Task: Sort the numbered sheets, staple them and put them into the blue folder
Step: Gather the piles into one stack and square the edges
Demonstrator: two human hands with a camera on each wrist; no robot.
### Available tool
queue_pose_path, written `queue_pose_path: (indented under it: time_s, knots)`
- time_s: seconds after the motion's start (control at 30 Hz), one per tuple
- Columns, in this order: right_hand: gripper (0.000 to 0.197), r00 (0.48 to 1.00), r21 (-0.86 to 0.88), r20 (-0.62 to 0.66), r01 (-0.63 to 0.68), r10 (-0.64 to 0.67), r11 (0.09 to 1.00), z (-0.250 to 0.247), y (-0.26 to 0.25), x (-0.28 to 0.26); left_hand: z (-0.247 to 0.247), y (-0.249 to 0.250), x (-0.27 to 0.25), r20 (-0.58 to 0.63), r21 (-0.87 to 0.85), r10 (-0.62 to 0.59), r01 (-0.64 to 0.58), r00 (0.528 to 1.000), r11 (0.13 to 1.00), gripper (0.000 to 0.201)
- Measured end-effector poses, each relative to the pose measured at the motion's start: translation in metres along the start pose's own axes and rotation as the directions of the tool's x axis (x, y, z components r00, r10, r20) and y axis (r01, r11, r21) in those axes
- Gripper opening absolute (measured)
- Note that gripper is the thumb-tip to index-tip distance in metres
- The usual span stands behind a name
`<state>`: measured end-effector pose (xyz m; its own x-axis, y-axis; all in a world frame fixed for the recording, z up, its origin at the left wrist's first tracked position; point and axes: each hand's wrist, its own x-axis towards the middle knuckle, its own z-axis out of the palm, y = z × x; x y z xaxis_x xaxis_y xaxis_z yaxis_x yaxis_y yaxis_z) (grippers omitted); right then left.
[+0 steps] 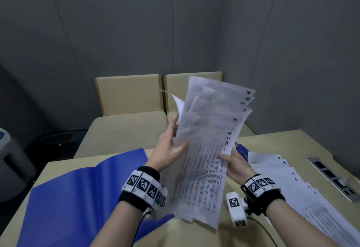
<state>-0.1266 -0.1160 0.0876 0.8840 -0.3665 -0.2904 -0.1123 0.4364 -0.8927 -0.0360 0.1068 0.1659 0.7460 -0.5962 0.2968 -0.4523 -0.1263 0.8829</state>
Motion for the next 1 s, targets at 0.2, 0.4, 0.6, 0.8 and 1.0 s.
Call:
queue_pose_path:
  time_s: [0.2, 0.4, 0.6, 0.8, 1.0]
  knots:
    - [0.083, 0.989, -0.171, -0.019, -0.145, 0.144, 0.975, -0.02, 0.023, -0.006, -0.006, -0.03, -0.009, 0.077, -0.064, -0.204, 0.209, 0.976, 0.976, 0.081]
    - [0.048, 0.943, -0.374, -0.057, -0.326, 0.329, 0.868, -0.035, 0.086, -0.025, 0.036, -0.12, -0.081, 0.045, -0.255, -0.576, 0.567, 0.816, 0.783, 0.065]
    - [0.052, 0.88, -0.444, -0.275, -0.473, 0.387, 0.761, -0.067, 0.174, -0.017, 0.064, -0.162, -0.123, 0.211, -0.252, -0.782, 0.806, 0.587, 0.536, 0.064]
    - [0.072, 0.874, -0.687, -0.328, -0.482, 0.36, 0.543, -0.02, 0.141, -0.038, 0.08, -0.164, -0.121, 0.008, 0.076, -0.794, 0.791, 0.609, 0.607, 0.059]
    - [0.035, 0.952, -0.652, -0.287, -0.275, 0.106, 0.706, -0.004, 0.099, -0.025, 0.078, -0.113, -0.078, -0.025, 0.029, -0.694, 0.695, 0.719, 0.719, 0.064]
